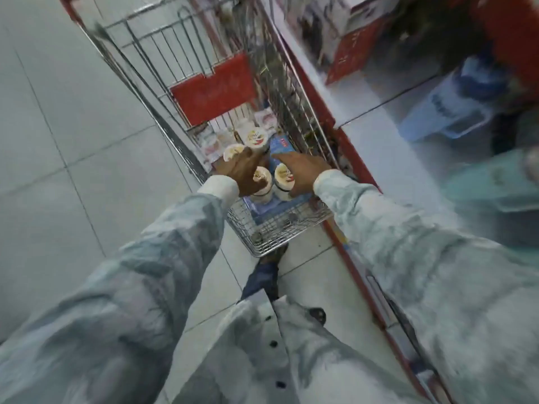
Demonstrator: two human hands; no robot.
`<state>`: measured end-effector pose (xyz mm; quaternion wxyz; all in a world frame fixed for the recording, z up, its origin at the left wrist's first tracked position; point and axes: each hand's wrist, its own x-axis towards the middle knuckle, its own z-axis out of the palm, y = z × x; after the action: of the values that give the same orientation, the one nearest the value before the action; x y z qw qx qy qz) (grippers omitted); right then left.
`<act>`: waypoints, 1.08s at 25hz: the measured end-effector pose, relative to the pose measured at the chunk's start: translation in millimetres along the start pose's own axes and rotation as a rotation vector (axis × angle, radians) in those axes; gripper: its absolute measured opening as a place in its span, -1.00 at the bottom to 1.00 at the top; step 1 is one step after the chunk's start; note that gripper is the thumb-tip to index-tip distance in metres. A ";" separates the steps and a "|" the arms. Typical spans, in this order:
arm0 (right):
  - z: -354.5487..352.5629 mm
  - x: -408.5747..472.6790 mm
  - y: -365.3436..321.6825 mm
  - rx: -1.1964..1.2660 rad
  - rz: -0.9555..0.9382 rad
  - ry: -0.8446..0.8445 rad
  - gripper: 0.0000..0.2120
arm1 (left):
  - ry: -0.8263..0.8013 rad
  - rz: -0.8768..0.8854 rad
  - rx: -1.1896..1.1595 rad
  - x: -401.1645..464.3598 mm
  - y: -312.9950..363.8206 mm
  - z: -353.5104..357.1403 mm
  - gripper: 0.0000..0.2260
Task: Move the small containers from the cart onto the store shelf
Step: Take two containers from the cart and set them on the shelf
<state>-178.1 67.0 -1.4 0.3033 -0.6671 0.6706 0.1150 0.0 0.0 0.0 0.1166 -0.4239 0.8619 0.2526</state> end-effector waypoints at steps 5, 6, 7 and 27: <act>25.9 15.3 1.9 0.086 0.031 0.066 -0.45 | -0.161 -0.051 0.081 9.2 3.9 36.8 -0.39; 23.6 14.5 5.4 0.137 0.053 0.092 -0.50 | -0.161 -0.057 0.070 13.5 7.7 34.7 -0.42; 19.6 12.2 11.8 0.195 0.081 0.122 -0.50 | -0.179 -0.032 0.067 22.2 14.1 28.3 -0.43; 60.9 -413.0 170.1 0.563 0.976 0.614 -0.36 | -0.221 0.885 0.432 -28.8 428.5 21.3 -0.39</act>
<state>-357.3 455.9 139.3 0.1739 -0.1822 0.9580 -0.1369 -321.0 250.5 138.2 0.1741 0.0455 0.9741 0.1371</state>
